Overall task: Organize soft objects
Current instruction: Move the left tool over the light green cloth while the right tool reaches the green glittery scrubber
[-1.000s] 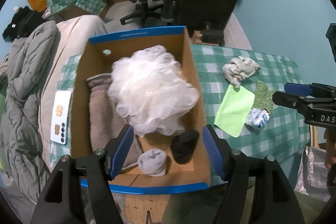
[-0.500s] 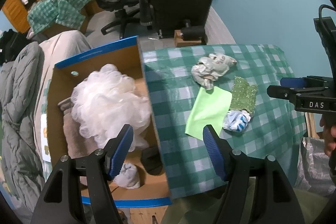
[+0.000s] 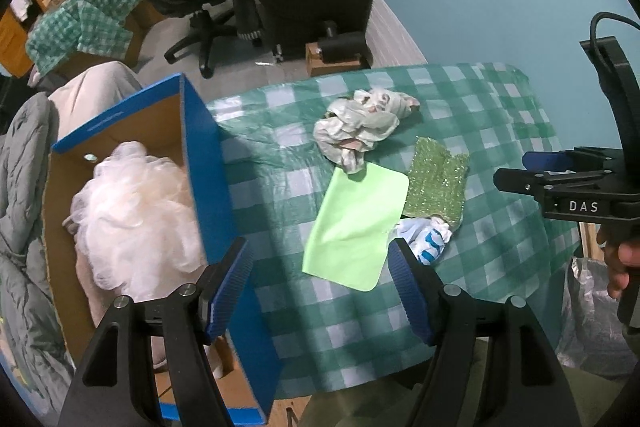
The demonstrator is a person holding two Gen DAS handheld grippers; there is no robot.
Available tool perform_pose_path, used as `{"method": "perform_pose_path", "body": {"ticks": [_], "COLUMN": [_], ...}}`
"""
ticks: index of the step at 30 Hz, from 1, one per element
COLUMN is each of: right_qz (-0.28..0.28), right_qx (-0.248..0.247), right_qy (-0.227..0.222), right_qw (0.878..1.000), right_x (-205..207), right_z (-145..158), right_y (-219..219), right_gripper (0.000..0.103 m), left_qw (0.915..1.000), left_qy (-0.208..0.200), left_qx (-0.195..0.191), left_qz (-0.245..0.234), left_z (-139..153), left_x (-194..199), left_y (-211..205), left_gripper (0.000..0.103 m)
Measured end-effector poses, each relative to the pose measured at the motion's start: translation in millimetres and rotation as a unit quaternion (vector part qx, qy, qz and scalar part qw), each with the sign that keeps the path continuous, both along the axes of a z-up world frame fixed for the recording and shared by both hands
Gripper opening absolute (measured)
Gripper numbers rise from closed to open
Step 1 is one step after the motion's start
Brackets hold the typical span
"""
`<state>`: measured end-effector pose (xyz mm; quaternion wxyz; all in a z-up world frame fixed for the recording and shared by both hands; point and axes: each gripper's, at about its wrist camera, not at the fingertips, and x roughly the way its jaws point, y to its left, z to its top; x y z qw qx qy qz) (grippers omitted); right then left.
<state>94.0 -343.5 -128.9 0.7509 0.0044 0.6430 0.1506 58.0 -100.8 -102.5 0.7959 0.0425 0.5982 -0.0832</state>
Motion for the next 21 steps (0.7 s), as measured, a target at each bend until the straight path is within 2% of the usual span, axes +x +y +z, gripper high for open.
{"method": "perform_pose_path", "body": {"ticks": [10, 21], "right_qz": [-0.009, -0.01], "right_qx": [0.022, 0.026], "right_qy": [0.03, 0.053], "right_qw": [0.999, 0.998], "right_x": [10.6, 24.2], "right_z": [-34.0, -75.0], "right_y": [-1.3, 10.6], "right_gripper": [0.065, 0.065], "left_qw": [0.9994, 0.9984], "left_qy": [0.03, 0.052], "left_qx": [0.018, -0.002], "left_qz": [-0.008, 0.02], "left_z": [-39.2, -65.9], "left_x": [10.2, 20.3], "left_y": [-14.7, -15.5], "left_gripper": [0.073, 0.073]}}
